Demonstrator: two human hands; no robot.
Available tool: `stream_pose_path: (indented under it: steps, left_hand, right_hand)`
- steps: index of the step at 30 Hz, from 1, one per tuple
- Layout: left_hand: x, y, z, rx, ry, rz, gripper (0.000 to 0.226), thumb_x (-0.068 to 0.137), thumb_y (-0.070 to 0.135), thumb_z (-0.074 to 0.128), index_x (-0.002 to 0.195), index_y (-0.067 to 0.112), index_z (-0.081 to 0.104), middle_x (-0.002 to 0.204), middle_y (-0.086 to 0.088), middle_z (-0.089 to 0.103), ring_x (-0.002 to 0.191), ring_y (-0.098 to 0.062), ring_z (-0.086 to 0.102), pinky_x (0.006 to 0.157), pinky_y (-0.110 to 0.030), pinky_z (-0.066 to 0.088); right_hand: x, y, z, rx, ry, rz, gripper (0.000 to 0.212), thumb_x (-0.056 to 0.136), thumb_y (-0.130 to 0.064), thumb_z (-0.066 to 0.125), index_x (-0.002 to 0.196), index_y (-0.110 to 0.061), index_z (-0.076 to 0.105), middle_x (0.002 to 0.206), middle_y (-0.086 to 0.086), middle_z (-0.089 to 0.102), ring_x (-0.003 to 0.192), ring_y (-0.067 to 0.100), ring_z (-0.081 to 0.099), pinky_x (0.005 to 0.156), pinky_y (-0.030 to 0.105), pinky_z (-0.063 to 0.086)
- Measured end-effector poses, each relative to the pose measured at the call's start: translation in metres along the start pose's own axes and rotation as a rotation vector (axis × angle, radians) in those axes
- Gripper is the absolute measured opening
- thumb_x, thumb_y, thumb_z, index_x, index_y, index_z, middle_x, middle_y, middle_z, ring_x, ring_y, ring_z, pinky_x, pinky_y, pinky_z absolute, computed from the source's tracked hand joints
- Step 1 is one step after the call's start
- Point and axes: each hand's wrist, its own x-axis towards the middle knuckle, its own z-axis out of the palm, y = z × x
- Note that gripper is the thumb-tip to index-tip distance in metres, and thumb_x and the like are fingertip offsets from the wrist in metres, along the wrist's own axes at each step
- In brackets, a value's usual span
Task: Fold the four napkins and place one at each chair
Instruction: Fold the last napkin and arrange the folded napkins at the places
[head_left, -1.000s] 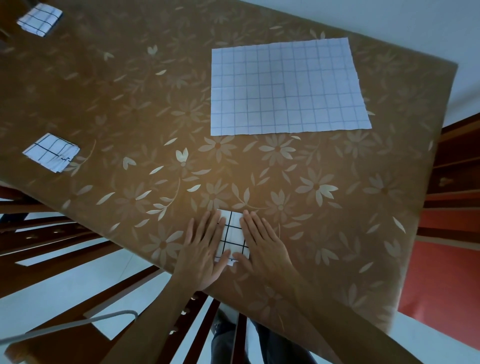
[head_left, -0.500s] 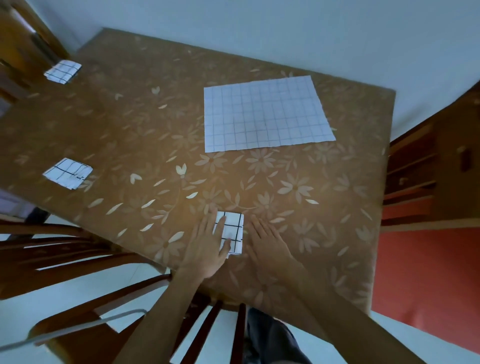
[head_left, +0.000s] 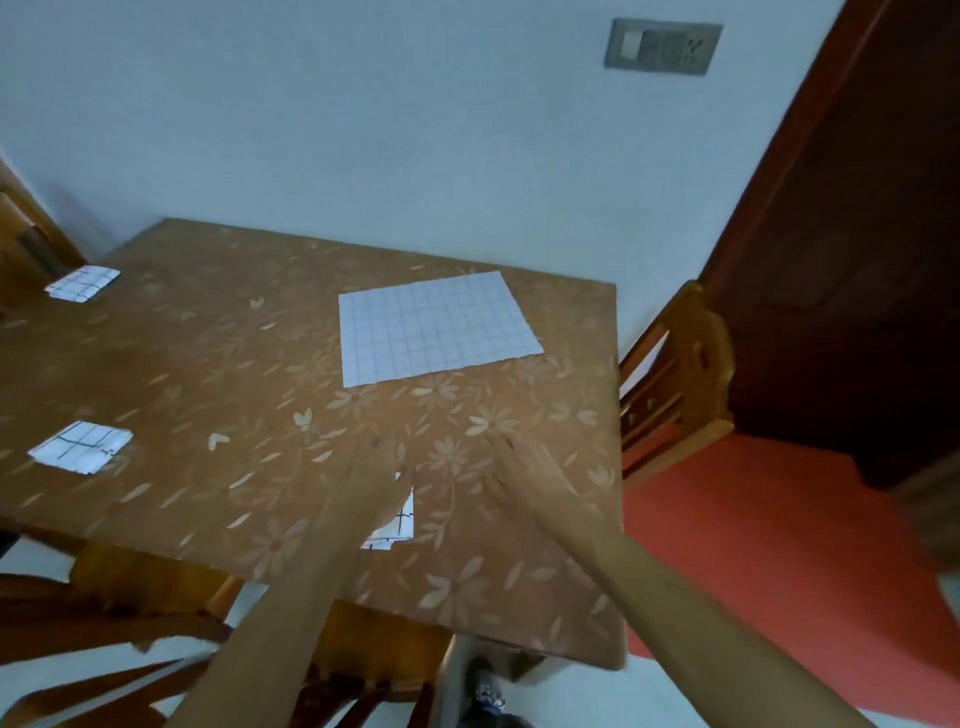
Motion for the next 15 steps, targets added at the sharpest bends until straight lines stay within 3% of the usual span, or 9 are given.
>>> stream_pose_path:
  steps: [3, 5, 7, 10, 13, 15]
  left_hand:
    - [0.030, 0.007, 0.013, -0.079, 0.027, -0.009, 0.061, 0.088, 0.062, 0.023, 0.094, 0.015, 0.060, 0.081, -0.001, 0.059, 0.077, -0.021, 0.060, 0.073, -0.038, 0.051]
    - [0.028, 0.033, -0.003, -0.081, 0.058, 0.073, 0.069, 0.091, 0.060, 0.018, 0.087, 0.010, 0.065, 0.066, 0.006, 0.049, 0.064, -0.012, 0.051, 0.068, -0.029, 0.045]
    - [0.019, 0.063, -0.027, -0.091, 0.081, 0.100, 0.057, 0.100, 0.049, 0.031, 0.080, 0.006, 0.063, 0.061, 0.009, 0.043, 0.057, -0.005, 0.040, 0.061, -0.018, 0.030]
    - [0.016, 0.091, -0.048, -0.117, 0.066, 0.105, 0.030, 0.103, 0.026, 0.045, 0.101, 0.003, 0.064, 0.093, -0.006, 0.063, 0.076, -0.007, 0.049, 0.062, -0.014, 0.027]
    - [0.029, 0.102, -0.052, 0.016, -0.002, 0.126, 0.033, 0.104, 0.027, 0.040, 0.122, 0.007, 0.059, 0.107, -0.002, 0.055, 0.095, -0.013, 0.050, 0.060, -0.018, 0.028]
    - [0.044, 0.105, -0.050, 0.044, -0.050, 0.112, 0.035, 0.103, 0.031, 0.038, 0.126, 0.010, 0.055, 0.113, -0.002, 0.056, 0.099, -0.018, 0.052, 0.069, -0.018, 0.033]
  right_hand:
    - [-0.011, 0.005, -0.030, -0.052, 0.046, 0.023, 0.048, 0.099, -0.031, 0.040, 0.140, -0.007, 0.042, 0.133, 0.011, 0.052, 0.116, 0.029, 0.051, 0.096, 0.039, 0.041]
    - [-0.018, 0.009, -0.049, -0.051, 0.086, 0.027, 0.045, 0.100, -0.027, 0.040, 0.138, -0.004, 0.046, 0.131, 0.012, 0.054, 0.117, 0.030, 0.051, 0.100, 0.041, 0.042]
    - [-0.023, 0.014, -0.071, 0.004, 0.135, 0.044, 0.048, 0.099, -0.028, 0.043, 0.143, -0.007, 0.041, 0.133, 0.012, 0.055, 0.118, 0.031, 0.052, 0.101, 0.041, 0.041]
    - [-0.020, 0.025, -0.089, 0.048, 0.182, 0.070, 0.049, 0.099, -0.029, 0.043, 0.144, -0.010, 0.039, 0.138, 0.012, 0.052, 0.120, 0.031, 0.052, 0.102, 0.042, 0.043]
    - [-0.011, 0.038, -0.102, 0.008, 0.184, 0.082, 0.039, 0.099, -0.028, 0.042, 0.133, -0.010, 0.049, 0.132, 0.011, 0.054, 0.118, 0.030, 0.053, 0.098, 0.042, 0.044]
    - [-0.006, 0.048, -0.109, -0.004, 0.187, 0.085, 0.038, 0.100, -0.026, 0.041, 0.133, -0.009, 0.049, 0.132, 0.012, 0.055, 0.118, 0.031, 0.053, 0.098, 0.041, 0.042]
